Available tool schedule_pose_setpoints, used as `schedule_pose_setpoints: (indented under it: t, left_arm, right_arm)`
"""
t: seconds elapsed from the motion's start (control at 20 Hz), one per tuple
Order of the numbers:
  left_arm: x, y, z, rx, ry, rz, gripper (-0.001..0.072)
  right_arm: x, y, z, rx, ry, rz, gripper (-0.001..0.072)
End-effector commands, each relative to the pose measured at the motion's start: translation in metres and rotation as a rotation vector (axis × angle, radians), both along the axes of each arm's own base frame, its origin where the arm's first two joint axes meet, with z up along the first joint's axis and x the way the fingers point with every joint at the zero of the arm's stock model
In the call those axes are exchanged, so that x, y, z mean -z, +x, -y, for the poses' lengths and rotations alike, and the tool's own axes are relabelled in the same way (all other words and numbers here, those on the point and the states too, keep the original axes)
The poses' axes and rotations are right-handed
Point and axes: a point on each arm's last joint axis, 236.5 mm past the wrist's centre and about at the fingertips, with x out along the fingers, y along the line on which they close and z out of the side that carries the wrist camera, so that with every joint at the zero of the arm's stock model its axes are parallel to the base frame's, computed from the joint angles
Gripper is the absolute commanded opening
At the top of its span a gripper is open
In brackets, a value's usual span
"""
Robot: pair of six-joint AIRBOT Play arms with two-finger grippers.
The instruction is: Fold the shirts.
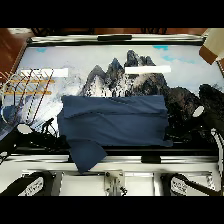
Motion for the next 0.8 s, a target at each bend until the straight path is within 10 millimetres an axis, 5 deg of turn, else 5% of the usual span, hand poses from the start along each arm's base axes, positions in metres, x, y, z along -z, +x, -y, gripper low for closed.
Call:
schedule_pose_setpoints:
  t: [0.0,0.1,0.2,0.3,0.4,0.6,0.75]
  left_arm:
    - [-0.013,0.017,-0.001,0.004,0.000,0.052,0.0039]
    - [-0.016,0.022,-0.002,0.003,0.002,0.066,0.0039]
    - [-0.018,0.023,-0.002,0.009,0.002,0.073,0.0039]
    - [-0.028,0.032,-0.006,0.072,0.013,0.129,0.0039]
    - [-0.052,0.055,-0.021,0.119,0.056,0.204,0.0039]
    - [-0.115,0.130,-0.049,0.074,0.132,0.429,0.0038]
    - [-0.129,0.183,-0.050,0.094,0.136,0.473,0.0038]
  right_arm:
    - [0.006,0.014,-0.014,-0.017,-0.014,0.048,0.0483]
    - [0.005,0.012,-0.022,-0.041,-0.014,0.039,0.0464]
    - [0.003,0.006,-0.024,-0.046,-0.015,0.012,0.0097]
    - [-0.007,0.010,-0.022,-0.067,-0.020,0.032,0.0070]
    - [-0.033,0.037,-0.016,-0.093,-0.041,0.150,0.0069]
    - [-0.089,0.118,-0.009,-0.048,-0.104,0.437,0.0068]
    - [-0.100,0.180,-0.025,-0.032,-0.117,0.567,0.0069]
